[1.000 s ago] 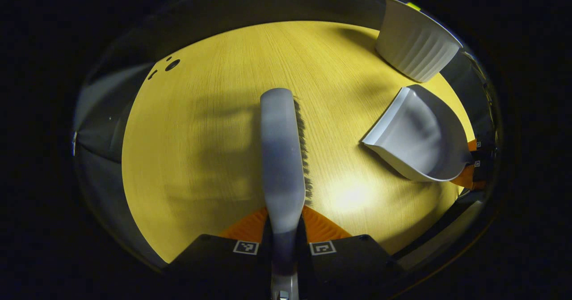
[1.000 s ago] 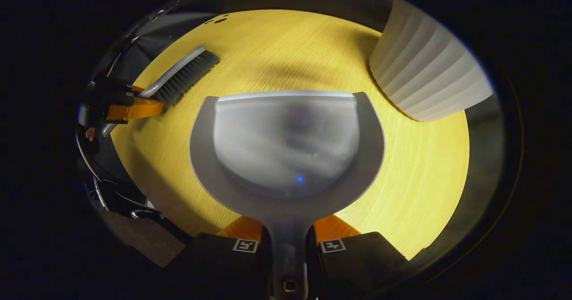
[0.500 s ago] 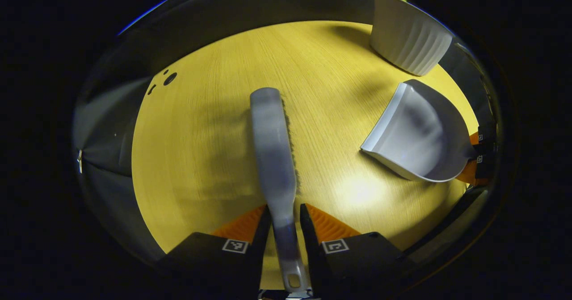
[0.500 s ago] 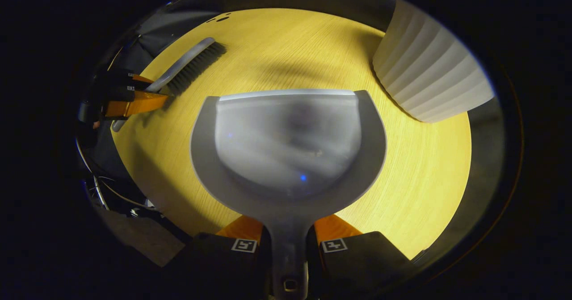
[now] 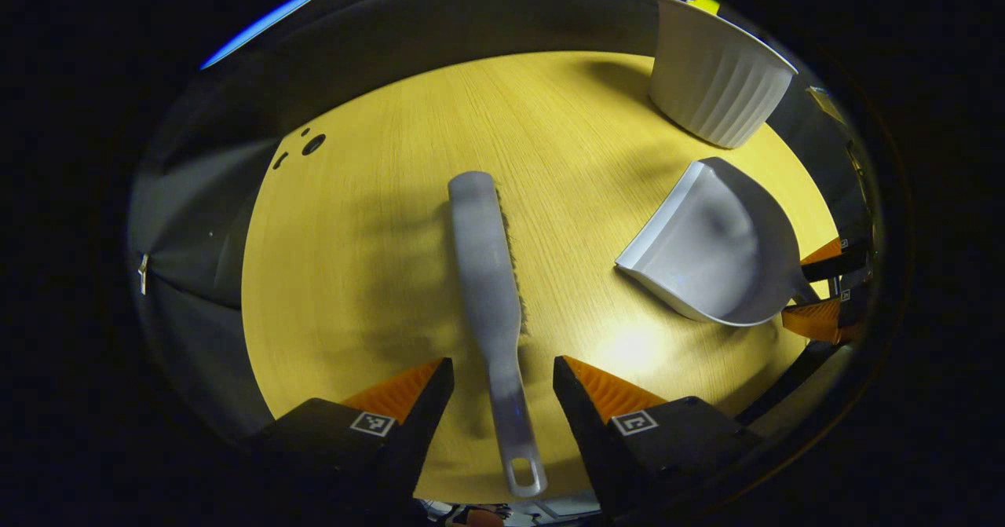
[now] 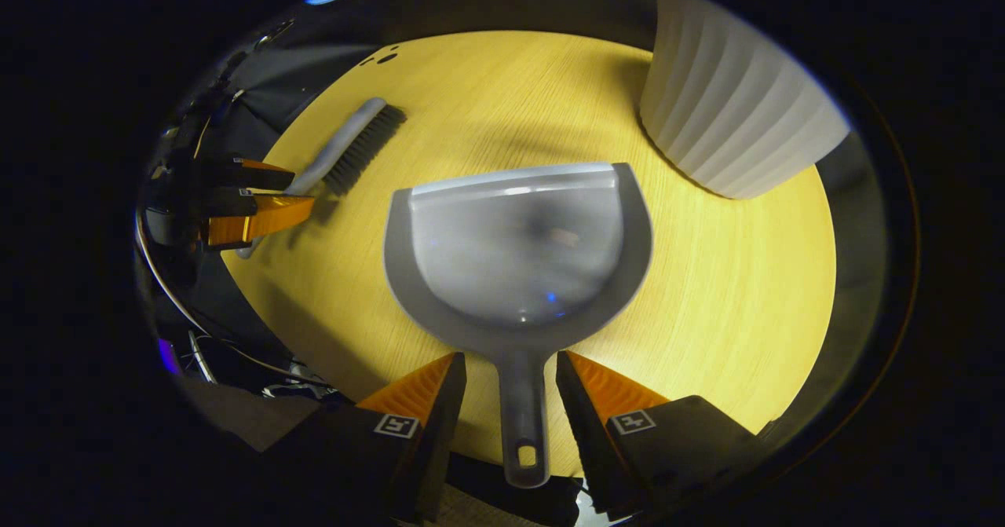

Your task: Pick up the small broom and dustpan from the desktop, sweep the trash into the dustpan with the broom, and then empty the trash into the garbage bin.

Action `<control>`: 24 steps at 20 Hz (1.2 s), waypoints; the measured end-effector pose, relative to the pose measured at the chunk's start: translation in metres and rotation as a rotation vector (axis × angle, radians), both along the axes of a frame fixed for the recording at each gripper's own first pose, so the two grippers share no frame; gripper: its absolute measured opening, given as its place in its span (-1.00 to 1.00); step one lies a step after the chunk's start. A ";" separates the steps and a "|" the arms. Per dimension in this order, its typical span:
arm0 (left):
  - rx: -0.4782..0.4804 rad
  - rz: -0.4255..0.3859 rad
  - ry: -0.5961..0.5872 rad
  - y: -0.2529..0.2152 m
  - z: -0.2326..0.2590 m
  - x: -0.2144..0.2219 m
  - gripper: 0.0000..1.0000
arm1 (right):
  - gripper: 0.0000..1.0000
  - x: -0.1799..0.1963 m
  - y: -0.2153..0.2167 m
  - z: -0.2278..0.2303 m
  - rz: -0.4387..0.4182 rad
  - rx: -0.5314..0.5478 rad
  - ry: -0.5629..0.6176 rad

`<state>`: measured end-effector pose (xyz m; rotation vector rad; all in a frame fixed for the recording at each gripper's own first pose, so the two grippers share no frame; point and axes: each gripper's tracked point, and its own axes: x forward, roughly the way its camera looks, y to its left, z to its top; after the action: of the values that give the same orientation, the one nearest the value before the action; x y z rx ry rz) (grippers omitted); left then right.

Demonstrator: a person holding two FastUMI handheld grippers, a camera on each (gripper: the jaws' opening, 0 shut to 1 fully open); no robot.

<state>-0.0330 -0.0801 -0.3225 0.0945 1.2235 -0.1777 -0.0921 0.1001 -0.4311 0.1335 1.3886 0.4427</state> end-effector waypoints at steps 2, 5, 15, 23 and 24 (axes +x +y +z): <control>0.005 0.013 -0.038 0.006 0.013 0.001 0.74 | 0.63 0.002 -0.002 0.013 -0.022 0.004 -0.036; 0.002 0.029 -0.120 0.012 0.040 0.005 0.76 | 0.94 0.010 -0.010 0.045 -0.054 -0.007 -0.121; -0.079 0.010 -0.623 0.008 0.188 0.046 0.76 | 0.99 0.076 -0.024 0.163 -0.226 -0.025 -0.564; -0.221 0.076 -0.924 -0.010 0.300 0.061 0.75 | 0.99 0.128 -0.039 0.267 -0.288 -0.042 -0.916; -0.245 0.097 -0.933 -0.011 0.307 0.059 0.75 | 0.95 0.129 -0.040 0.275 -0.291 -0.051 -0.940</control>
<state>0.0256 -0.0914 -0.0158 -0.0925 0.2704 -0.1673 0.0371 0.0597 -0.1565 0.0668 0.4424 0.1739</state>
